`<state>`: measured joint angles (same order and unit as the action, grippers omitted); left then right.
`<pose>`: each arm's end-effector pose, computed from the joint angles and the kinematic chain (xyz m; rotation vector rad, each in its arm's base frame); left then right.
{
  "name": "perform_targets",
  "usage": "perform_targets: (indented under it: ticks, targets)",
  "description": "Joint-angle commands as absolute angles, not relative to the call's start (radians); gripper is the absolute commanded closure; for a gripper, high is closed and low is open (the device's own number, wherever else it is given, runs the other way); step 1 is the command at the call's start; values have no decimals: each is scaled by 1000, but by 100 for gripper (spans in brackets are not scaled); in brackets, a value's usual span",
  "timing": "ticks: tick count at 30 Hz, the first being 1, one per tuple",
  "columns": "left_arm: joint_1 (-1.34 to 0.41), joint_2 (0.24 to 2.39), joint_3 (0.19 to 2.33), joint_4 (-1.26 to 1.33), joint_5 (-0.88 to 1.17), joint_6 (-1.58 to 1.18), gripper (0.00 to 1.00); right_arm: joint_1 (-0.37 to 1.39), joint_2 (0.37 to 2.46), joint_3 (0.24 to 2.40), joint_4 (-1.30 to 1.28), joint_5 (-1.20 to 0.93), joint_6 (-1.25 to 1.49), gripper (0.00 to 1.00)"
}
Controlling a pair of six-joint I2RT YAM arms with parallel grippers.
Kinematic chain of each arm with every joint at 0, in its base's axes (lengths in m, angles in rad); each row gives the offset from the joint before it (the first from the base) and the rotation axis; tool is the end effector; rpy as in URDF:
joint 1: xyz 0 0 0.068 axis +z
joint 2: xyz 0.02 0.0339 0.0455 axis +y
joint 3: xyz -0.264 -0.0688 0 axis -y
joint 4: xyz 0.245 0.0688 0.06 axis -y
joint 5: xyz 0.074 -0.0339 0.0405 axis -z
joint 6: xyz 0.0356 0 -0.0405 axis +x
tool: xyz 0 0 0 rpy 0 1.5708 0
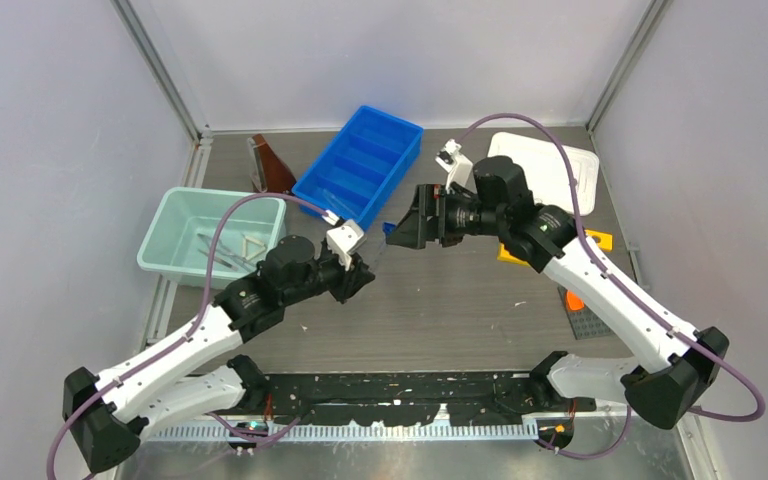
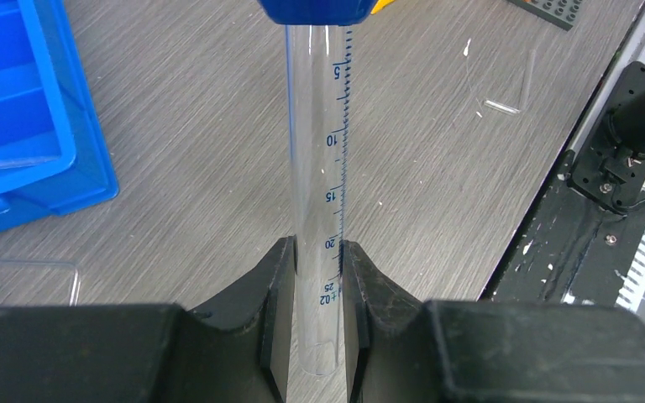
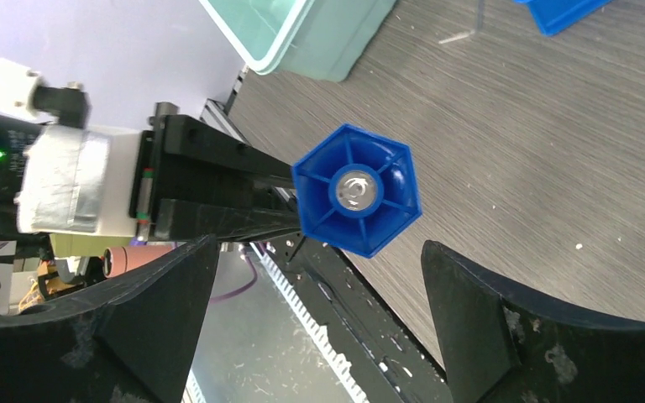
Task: Organize the chemistry lab equipment
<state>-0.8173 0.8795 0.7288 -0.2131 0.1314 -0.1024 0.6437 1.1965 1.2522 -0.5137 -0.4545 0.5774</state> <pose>0.1369 -0.1527 0.3005 0.7853 1.8431 -0.7302 0.1984 0.1684 0.3859 -0.3862 2.1716 1.1921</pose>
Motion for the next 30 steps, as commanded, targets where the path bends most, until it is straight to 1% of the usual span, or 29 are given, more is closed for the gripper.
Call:
perform_targets:
  ticks: [1, 5, 9, 16, 21, 24, 28, 29, 30]
  targets:
    - [-824, 885, 768, -129, 138, -42, 99, 662, 1223, 1299, -554, -439, 530, 2]
    - [-825, 882, 749, -108, 145, -33, 99, 664, 1245, 1298, -576, -393, 515, 2]
    - [-826, 878, 738, -107, 154, -18, 99, 664, 1282, 1299, -549, -416, 526, 3]
    - [-827, 871, 717, -102, 176, -5, 99, 664, 1337, 1292, -449, -488, 573, 12]
    - [-828, 868, 706, -103, 166, 24, 99, 664, 1341, 1288, -417, -498, 580, 17]
    - [-829, 870, 701, -103, 166, 31, 99, 664, 1336, 1284, -408, -506, 585, 23]
    - [-828, 874, 703, -106, 159, 31, 98, 664, 1329, 1269, -388, -515, 596, 37]
    - [-828, 873, 703, -106, 157, 29, 98, 664, 1325, 1265, -381, -516, 601, 42]
    - [-828, 869, 701, -107, 155, 29, 98, 664, 1322, 1254, -377, -516, 603, 44]
